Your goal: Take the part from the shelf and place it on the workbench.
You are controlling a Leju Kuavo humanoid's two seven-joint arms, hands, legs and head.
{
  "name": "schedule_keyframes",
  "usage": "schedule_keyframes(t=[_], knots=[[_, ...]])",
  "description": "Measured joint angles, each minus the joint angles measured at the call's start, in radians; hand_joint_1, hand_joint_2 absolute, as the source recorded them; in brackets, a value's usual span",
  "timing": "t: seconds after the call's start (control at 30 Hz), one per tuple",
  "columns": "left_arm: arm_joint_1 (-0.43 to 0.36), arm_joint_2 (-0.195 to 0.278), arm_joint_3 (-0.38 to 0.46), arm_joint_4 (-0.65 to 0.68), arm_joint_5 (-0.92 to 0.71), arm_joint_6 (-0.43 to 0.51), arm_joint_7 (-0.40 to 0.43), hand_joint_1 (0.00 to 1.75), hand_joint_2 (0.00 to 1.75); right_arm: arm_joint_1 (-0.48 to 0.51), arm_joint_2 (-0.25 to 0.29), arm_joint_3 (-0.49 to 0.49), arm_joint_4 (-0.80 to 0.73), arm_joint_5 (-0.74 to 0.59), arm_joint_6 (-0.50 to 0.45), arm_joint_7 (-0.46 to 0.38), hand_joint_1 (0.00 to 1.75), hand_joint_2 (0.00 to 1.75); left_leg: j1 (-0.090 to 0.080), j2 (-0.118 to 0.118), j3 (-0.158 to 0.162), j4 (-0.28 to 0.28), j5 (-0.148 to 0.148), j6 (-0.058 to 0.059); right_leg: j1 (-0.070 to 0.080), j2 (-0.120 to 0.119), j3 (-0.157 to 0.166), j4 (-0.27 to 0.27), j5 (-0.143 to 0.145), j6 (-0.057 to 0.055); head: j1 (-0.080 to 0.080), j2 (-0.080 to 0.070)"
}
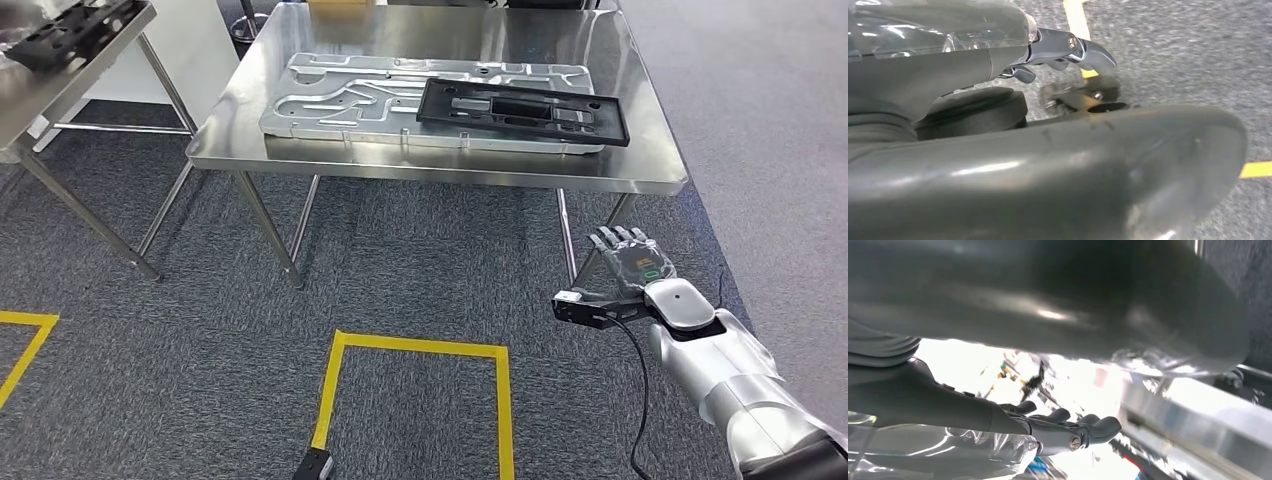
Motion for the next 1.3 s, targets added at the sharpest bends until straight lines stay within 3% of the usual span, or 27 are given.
schedule_keyframes(t=[0.03,0.1,0.17,0.23,0.3,0.33,0.4,0.43,0.47,0.5,0.53,0.57,0.6,0.63,0.7,0.73,0.8,0.83,0.87,0.97,1.0,1.03,1.07,1.13,1.2,1.23,1.3], knots=[[0.0,0.0,0.0,0.0,0.0,0.001,0.001,0.0,0.0,0.016,0.0,-0.004,0.001,-0.006,-0.009,0.003,0.0,0.0,0.0,0.0,0.015,0.015,0.017,-0.001,0.0,0.0,-0.016,0.002,0.011,0.002,0.0,0.0],[0.0,0.0,0.0,0.0,0.001,0.004,0.003,0.0,0.0,0.058,0.0,-0.017,0.002,-0.016,-0.036,0.012,0.0,0.0,0.0,0.0,0.096,-0.057,0.065,0.003,0.0,-0.001,-0.043,0.009,0.031,0.007,0.0,0.0],[-0.003,0.0,0.0,0.0,0.001,0.006,0.005,0.0,0.0,0.108,0.001,-0.035,0.002,-0.023,-0.07,0.024,0.0,0.0,-0.004,0.0,0.209,-0.206,0.053,0.013,0.003,-0.002,-0.063,0.018,0.046,0.016,0.0,0.0],[-0.005,0.0,0.0,0.0,0.002,0.009,0.007,0.0,0.0,0.162,0.002,-0.053,0.005,-0.029,-0.106,0.036,0.0,0.0,-0.009,-0.001,0.261,-0.293,0.024,0.025,0.004,-0.005,-0.069,0.02,0.062,0.027,0.0,0.0],[-0.003,0.0,0.0,0.0,0.002,0.011,0.008,0.0,0.0,0.221,0.002,-0.071,0.011,-0.035,-0.134,0.046,0.0,0.0,-0.009,-0.001,0.253,-0.303,0.036,0.04,0.001,-0.005,-0.071,0.017,0.073,0.04,0.0,0.0],[-0.002,-0.001,0.0,0.0,0.002,0.013,0.009,0.0,0.0,0.25,0.002,-0.082,0.014,-0.038,-0.145,0.05,0.0,0.0,-0.007,0.0,0.246,-0.306,0.048,0.049,-0.001,-0.002,-0.077,0.027,0.055,0.047,0.0,0.0],[-0.002,-0.002,-0.001,0.0,0.002,0.017,0.011,0.0,0.0,0.308,0.001,-0.111,0.022,-0.046,-0.163,0.057,0.0,0.0,-0.004,0.002,0.223,-0.311,0.076,0.061,-0.006,0.006,-0.103,0.102,-0.036,0.057,0.0,0.0],[-0.001,-0.002,-0.002,0.0,0.002,0.018,0.013,0.0,0.0,0.335,0.001,-0.131,0.024,-0.054,-0.17,0.056,0.0,0.0,-0.004,0.002,0.207,-0.311,0.089,0.063,-0.007,0.008,-0.12,0.167,-0.091,0.062,0.0,0.0],[-0.001,-0.002,-0.003,0.0,0.001,0.019,0.016,0.0,0.0,0.363,0.001,-0.156,0.025,-0.067,-0.174,0.05,0.0,0.0,-0.005,0.002,0.19,-0.31,0.102,0.063,-0.009,0.008,-0.134,0.234,-0.129,0.067,0.0,0.0],[0.0,-0.002,-0.007,0.0,0.001,0.019,0.02,0.0,0.0,0.39,0.001,-0.184,0.026,-0.085,-0.175,0.038,0.0,0.0,-0.005,0.002,0.172,-0.309,0.114,0.062,-0.01,0.009,-0.138,0.286,-0.141,0.07,0.001,0.0],[0.0,-0.002,-0.011,0.0,0.001,0.019,0.025,0.0,0.0,0.416,0.001,-0.213,0.026,-0.103,-0.176,0.024,0.0,0.0,-0.005,0.002,0.155,-0.307,0.125,0.06,-0.012,0.009,-0.128,0.311,-0.131,0.073,0.001,0.0],[-0.001,-0.002,-0.015,0.0,0.0,0.019,0.028,0.0,0.0,0.439,0.001,-0.242,0.026,-0.118,-0.177,0.01,0.0,0.0,-0.004,0.002,0.139,-0.304,0.136,0.057,-0.014,0.009,-0.1,0.299,-0.106,0.074,0.001,0.0],[-0.002,-0.003,-0.019,0.0,0.0,0.019,0.031,0.0,0.0,0.457,0.001,-0.268,0.025,-0.129,-0.181,-0.001,0.0,0.0,-0.004,0.002,0.124,-0.301,0.145,0.053,-0.016,0.009,-0.054,0.253,-0.082,0.074,0.0,0.0],[-0.003,-0.003,-0.022,0.0,0.0,0.018,0.033,0.0,0.0,0.472,0.001,-0.293,0.024,-0.136,-0.185,-0.008,0.0,0.0,-0.005,0.002,0.112,-0.296,0.153,0.048,-0.017,0.01,0.007,0.181,-0.076,0.072,0.0,0.0],[-0.008,-0.004,-0.025,0.0,-0.001,0.015,0.037,0.0,0.0,0.496,0.002,-0.338,0.022,-0.143,-0.198,-0.015,0.0,0.0,-0.008,0.003,0.098,-0.288,0.167,0.037,-0.014,0.012,0.105,0.046,-0.102,0.06,0.0,0.0],[-0.01,-0.004,-0.027,0.0,-0.001,0.014,0.039,0.0,0.0,0.507,0.003,-0.358,0.021,-0.146,-0.204,-0.017,0.0,0.0,-0.008,0.004,0.095,-0.287,0.175,0.03,-0.011,0.013,0.128,0.011,-0.115,0.051,0.0,0.0],[-0.012,-0.004,-0.03,0.0,-0.001,0.011,0.044,0.0,0.0,0.529,0.005,-0.393,0.021,-0.153,-0.209,-0.019,0.0,0.0,-0.007,0.005,0.091,-0.289,0.187,0.017,-0.008,0.01,0.121,-0.001,-0.107,0.032,0.0,0.0],[-0.011,-0.004,-0.032,0.0,0.0,0.011,0.045,0.0,0.0,0.538,0.006,-0.406,0.021,-0.156,-0.209,-0.02,0.0,0.0,-0.005,0.004,0.084,-0.28,0.173,0.012,-0.009,0.007,0.112,-0.001,-0.097,0.021,0.0,0.0],[-0.011,-0.004,-0.034,0.0,0.0,0.013,0.046,0.0,0.0,0.545,0.007,-0.418,0.022,-0.159,-0.207,-0.021,0.0,0.0,-0.004,0.004,0.071,-0.254,0.139,0.008,-0.01,0.005,0.1,-0.002,-0.084,0.012,0.0,0.0],[-0.012,-0.004,-0.036,0.0,0.001,0.018,0.045,0.0,0.0,0.56,0.01,-0.448,0.023,-0.165,-0.201,-0.022,0.0,0.0,0.0,0.004,0.024,-0.075,-0.013,0.002,-0.005,0.002,0.051,-0.002,-0.045,-0.003,0.0,0.0],[-0.013,-0.004,-0.037,0.0,0.001,0.019,0.045,0.0,0.0,0.565,0.011,-0.455,0.023,-0.165,-0.199,-0.022,0.0,0.0,0.0,0.004,0.019,-0.019,-0.031,0.002,-0.002,0.002,0.033,0.0,-0.032,-0.003,0.0,0.0],[-0.013,-0.004,-0.038,0.0,0.001,0.019,0.045,0.0,0.0,0.569,0.011,-0.461,0.023,-0.165,-0.199,-0.022,0.0,0.0,-0.001,0.004,0.028,0.011,-0.023,0.003,0.001,0.002,0.015,0.002,-0.02,-0.003,0.0,0.0],[-0.014,-0.004,-0.039,0.0,0.001,0.019,0.045,0.0,0.0,0.572,0.011,-0.466,0.023,-0.165,-0.198,-0.022,0.0,0.0,-0.001,0.004,0.053,0.006,0.002,0.007,0.003,0.002,-0.002,0.005,-0.008,-0.002,0.0,0.0],[-0.016,-0.003,-0.041,0.0,0.001,0.022,0.044,0.0,0.0,0.574,0.012,-0.475,0.023,-0.164,-0.197,-0.02,0.0,0.0,-0.006,0.004,0.154,-0.1,0.041,0.023,0.008,0.002,-0.033,0.011,0.012,0.0,0.0,0.0],[-0.022,-0.001,-0.043,0.0,0.0,0.03,0.042,0.0,0.0,0.576,0.015,-0.483,0.025,-0.162,-0.193,-0.012,0.0,0.0,-0.014,0.007,0.27,-0.256,0.018,0.037,0.012,0.001,-0.049,0.018,0.027,0.006,0.0,0.0],[-0.023,0.0,-0.043,0.0,0.0,0.035,0.041,0.0,0.0,0.577,0.017,-0.488,0.026,-0.161,-0.19,-0.006,0.0,0.0,-0.017,0.008,0.302,-0.305,0.001,0.041,0.011,-0.002,-0.052,0.019,0.034,0.011,0.0,0.0],[-0.02,0.0,-0.045,0.0,0.0,0.04,0.039,0.0,0.0,0.583,0.021,-0.499,0.032,-0.162,-0.185,0.002,0.0,0.0,-0.018,0.008,0.312,-0.336,0.002,0.046,0.008,-0.008,-0.057,0.025,0.048,0.024,0.0,0.0]])
